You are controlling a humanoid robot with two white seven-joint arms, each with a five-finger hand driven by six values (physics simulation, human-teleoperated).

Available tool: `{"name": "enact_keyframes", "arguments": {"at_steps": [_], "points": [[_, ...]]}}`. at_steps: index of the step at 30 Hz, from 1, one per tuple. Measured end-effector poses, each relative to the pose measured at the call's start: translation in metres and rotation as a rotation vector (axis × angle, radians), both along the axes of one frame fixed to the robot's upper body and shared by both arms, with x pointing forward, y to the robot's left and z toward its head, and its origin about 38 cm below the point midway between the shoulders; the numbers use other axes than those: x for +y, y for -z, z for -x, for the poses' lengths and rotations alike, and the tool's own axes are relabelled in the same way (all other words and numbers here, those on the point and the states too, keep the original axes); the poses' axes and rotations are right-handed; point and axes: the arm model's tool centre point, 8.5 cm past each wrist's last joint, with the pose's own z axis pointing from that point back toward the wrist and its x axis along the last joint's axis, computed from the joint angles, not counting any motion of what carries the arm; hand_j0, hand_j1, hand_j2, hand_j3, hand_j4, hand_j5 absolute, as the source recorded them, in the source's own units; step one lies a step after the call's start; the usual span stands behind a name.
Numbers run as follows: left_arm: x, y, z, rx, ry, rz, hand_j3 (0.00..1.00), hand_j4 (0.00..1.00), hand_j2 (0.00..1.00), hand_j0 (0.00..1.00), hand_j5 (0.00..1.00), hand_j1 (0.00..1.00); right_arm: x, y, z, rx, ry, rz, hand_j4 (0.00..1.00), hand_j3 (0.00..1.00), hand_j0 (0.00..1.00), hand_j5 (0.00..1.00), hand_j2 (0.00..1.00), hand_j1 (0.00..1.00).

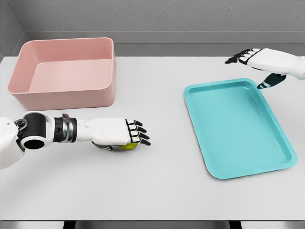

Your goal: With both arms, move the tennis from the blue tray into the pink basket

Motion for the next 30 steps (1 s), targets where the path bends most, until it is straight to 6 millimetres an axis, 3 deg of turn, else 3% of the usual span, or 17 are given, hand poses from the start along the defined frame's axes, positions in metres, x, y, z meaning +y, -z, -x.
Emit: {"name": "enact_keyframes", "arguments": {"at_steps": [7, 11, 22, 26, 30], "points": [[0.0009, 0.001, 0.0002, -0.002, -0.001, -0.005, 1.0, 1.0, 1.0, 1.0, 1.0, 1.0, -0.0035, -0.0008, 0.0004, -0.001, 0.007, 0.003, 1.0, 1.0, 1.0, 1.0, 1.0, 1.0], [0.0014, 0.001, 0.0002, -0.002, -0.001, -0.006, 0.88, 0.88, 0.88, 0.88, 0.88, 0.88, -0.0042, -0.0002, 0.0007, 0.001, 0.009, 0.003, 1.0, 1.0, 1.0, 1.0, 1.0, 1.0], [0.003, 0.0016, 0.0009, 0.005, -0.005, -0.002, 0.72, 0.72, 0.72, 0.72, 0.72, 0.72, -0.0041, -0.0003, 0.0007, 0.001, 0.009, 0.003, 1.0, 1.0, 1.0, 1.0, 1.0, 1.0], [0.0034, 0.0015, 0.0009, 0.007, -0.006, -0.001, 0.6, 0.6, 0.6, 0.6, 0.6, 0.6, -0.0042, -0.0003, 0.0008, 0.001, 0.009, 0.003, 1.0, 1.0, 1.0, 1.0, 1.0, 1.0], [0.0033, 0.0013, 0.0011, 0.009, -0.006, 0.001, 0.6, 0.6, 0.6, 0.6, 0.6, 0.6, -0.0043, -0.0004, 0.0008, 0.0, 0.009, 0.003, 1.0, 1.0, 1.0, 1.0, 1.0, 1.0]]}}
